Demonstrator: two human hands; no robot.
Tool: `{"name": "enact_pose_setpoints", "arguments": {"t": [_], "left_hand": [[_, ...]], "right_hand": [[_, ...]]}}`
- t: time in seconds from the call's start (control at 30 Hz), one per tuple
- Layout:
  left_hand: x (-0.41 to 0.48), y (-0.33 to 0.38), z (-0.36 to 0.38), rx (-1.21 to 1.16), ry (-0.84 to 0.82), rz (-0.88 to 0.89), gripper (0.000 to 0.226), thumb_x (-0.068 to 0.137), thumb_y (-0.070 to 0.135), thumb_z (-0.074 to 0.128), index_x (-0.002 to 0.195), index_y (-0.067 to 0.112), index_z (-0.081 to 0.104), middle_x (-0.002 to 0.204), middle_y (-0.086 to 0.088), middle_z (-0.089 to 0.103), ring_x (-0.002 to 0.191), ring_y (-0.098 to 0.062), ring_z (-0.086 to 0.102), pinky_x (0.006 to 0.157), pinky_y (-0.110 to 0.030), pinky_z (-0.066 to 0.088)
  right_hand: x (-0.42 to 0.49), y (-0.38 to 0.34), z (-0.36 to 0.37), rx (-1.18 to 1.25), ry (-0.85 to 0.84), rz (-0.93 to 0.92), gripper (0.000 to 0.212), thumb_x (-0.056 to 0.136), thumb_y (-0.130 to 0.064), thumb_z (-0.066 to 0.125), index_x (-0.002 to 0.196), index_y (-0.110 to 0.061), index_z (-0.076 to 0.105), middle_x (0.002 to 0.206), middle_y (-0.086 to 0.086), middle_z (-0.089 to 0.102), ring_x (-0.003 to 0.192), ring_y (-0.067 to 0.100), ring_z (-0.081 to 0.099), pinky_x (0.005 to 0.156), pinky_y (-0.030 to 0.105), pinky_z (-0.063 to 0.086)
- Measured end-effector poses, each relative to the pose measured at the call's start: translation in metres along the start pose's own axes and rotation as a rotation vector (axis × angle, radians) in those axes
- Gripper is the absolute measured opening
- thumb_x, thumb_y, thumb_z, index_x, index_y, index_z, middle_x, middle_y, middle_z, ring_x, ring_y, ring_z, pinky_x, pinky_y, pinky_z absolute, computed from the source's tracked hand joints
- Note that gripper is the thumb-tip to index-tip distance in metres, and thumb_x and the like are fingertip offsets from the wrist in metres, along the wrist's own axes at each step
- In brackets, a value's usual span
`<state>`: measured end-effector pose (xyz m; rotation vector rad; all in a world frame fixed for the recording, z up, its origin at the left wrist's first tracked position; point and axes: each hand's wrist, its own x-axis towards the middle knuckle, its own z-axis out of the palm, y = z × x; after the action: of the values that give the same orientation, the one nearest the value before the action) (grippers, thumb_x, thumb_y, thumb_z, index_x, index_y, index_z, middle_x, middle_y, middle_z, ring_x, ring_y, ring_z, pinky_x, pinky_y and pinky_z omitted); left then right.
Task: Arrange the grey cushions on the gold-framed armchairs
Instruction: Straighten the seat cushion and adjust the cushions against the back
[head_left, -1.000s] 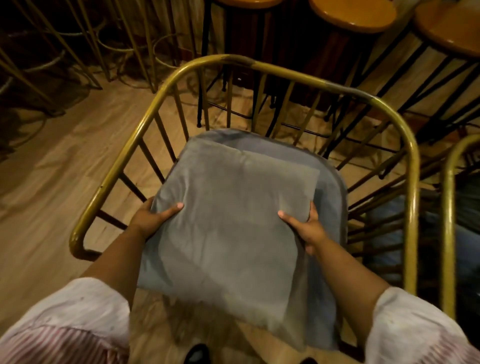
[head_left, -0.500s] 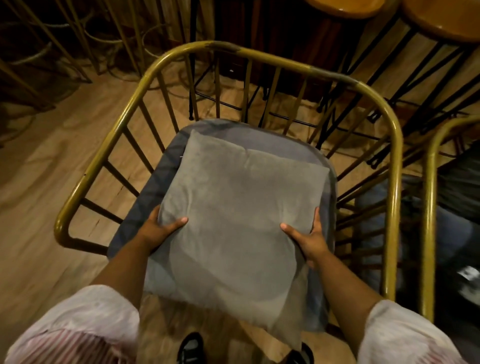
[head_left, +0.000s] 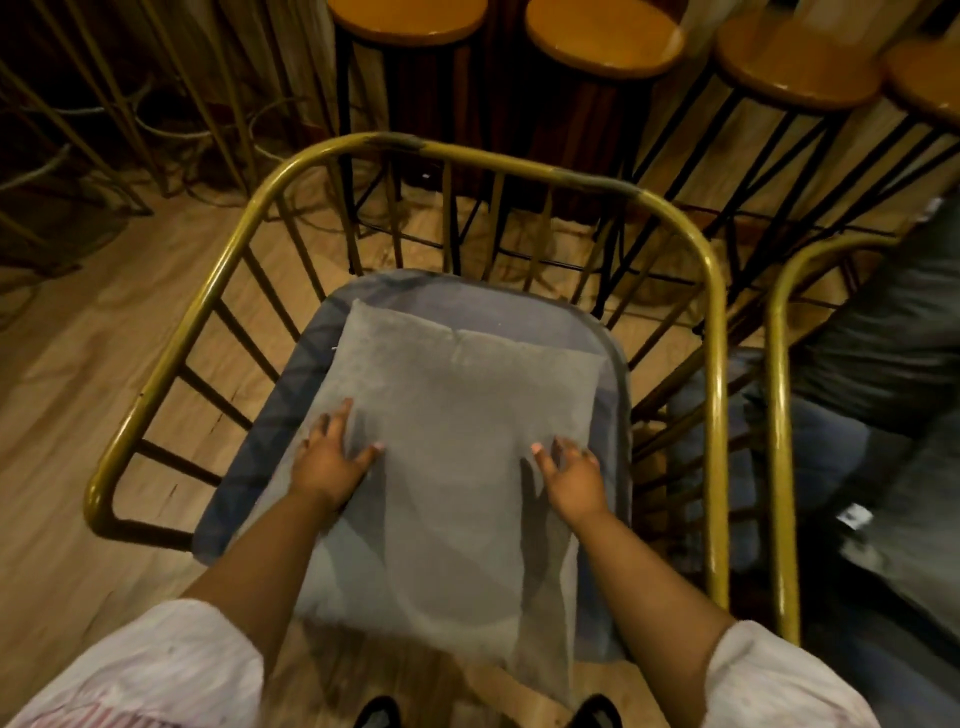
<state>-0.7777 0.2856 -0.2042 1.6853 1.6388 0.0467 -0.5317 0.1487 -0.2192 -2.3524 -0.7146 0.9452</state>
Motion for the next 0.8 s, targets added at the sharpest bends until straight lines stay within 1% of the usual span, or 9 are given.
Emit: {"name": "enact_pose_setpoints", "arguments": {"t": [0.03,0.13,0.2,0.33,0.47,0.6,0.7,0.73,0.8], "left_hand": [[-0.004,0.016,0.002,-0.020,-0.001,0.033,0.081,0.087,0.046,0.056,0.151,0.034,0.008,0.160,-0.009,0.015,0.145,-0.037,0.019,0.116,-0.053,0.023],[-0.018,0.072,0.011,-0.139,-0.004,0.148,0.079,0.087,0.034,0.062,0.151,0.018,0.018,0.157,-0.014,0.022,0.142,-0.035,0.029,0.114,-0.046,0.030],[-0.031,0.119,0.020,-0.147,-0.020,0.229,0.075,0.088,0.028,0.061,0.150,0.012,0.021,0.157,-0.015,0.019,0.143,-0.033,0.027,0.116,-0.040,0.027],[-0.064,0.214,0.054,-0.150,-0.073,0.423,0.069,0.089,0.021,0.061,0.147,0.008,0.027,0.156,-0.017,0.022,0.144,-0.030,0.024,0.114,-0.032,0.022],[-0.104,0.311,0.108,-0.145,-0.211,0.596,0.065,0.089,0.016,0.061,0.145,0.003,0.030,0.152,-0.020,0.028,0.142,-0.031,0.026,0.115,-0.031,0.020],[-0.149,0.395,0.176,-0.178,-0.327,0.695,0.063,0.088,0.018,0.062,0.143,0.006,0.034,0.148,-0.019,0.034,0.139,-0.032,0.033,0.115,-0.036,0.028],[-0.178,0.446,0.234,-0.172,-0.436,0.751,0.063,0.089,0.021,0.062,0.144,0.008,0.034,0.150,-0.015,0.035,0.140,-0.029,0.034,0.115,-0.035,0.029],[-0.185,0.460,0.254,-0.171,-0.474,0.750,0.065,0.089,0.024,0.062,0.145,0.010,0.032,0.152,-0.015,0.033,0.141,-0.028,0.031,0.116,-0.037,0.027],[-0.196,0.480,0.288,-0.195,-0.566,0.714,0.070,0.088,0.028,0.062,0.147,0.016,0.028,0.154,-0.012,0.030,0.144,-0.027,0.028,0.117,-0.039,0.026]], "right_hand": [[-0.006,-0.005,-0.011,-0.024,0.043,-0.071,0.061,0.092,-0.049,0.046,0.143,-0.015,0.037,0.155,0.015,0.024,0.141,0.032,0.026,0.111,0.037,0.027],[-0.021,-0.014,-0.059,-0.074,0.169,-0.249,0.058,0.093,-0.049,0.043,0.143,-0.019,0.039,0.159,0.009,0.015,0.147,0.026,0.012,0.116,0.038,0.021],[-0.028,-0.009,-0.100,-0.081,0.271,-0.329,0.055,0.094,-0.045,0.044,0.141,-0.017,0.040,0.158,0.010,0.020,0.147,0.026,0.013,0.116,0.035,0.018],[-0.039,0.021,-0.193,-0.019,0.461,-0.354,0.054,0.092,-0.044,0.048,0.137,-0.015,0.047,0.153,0.014,0.031,0.145,0.028,0.020,0.115,0.033,0.020],[-0.049,0.076,-0.290,0.085,0.671,-0.252,0.063,0.086,-0.049,0.044,0.135,-0.010,0.048,0.149,0.018,0.036,0.142,0.033,0.026,0.114,0.037,0.022],[-0.056,0.141,-0.377,0.173,0.834,-0.127,0.062,0.086,-0.044,0.044,0.136,-0.006,0.047,0.146,0.022,0.038,0.139,0.034,0.031,0.115,0.037,0.023],[-0.056,0.203,-0.439,0.220,0.925,0.008,0.058,0.091,-0.041,0.050,0.138,-0.007,0.044,0.147,0.020,0.036,0.138,0.032,0.033,0.115,0.037,0.025],[-0.056,0.224,-0.457,0.237,0.941,0.051,0.061,0.090,-0.044,0.051,0.139,-0.009,0.043,0.148,0.019,0.034,0.138,0.032,0.032,0.115,0.042,0.027],[-0.054,0.263,-0.487,0.281,0.961,0.131,0.077,0.080,-0.062,0.050,0.140,-0.015,0.039,0.152,0.014,0.026,0.140,0.031,0.028,0.112,0.051,0.032]]}}
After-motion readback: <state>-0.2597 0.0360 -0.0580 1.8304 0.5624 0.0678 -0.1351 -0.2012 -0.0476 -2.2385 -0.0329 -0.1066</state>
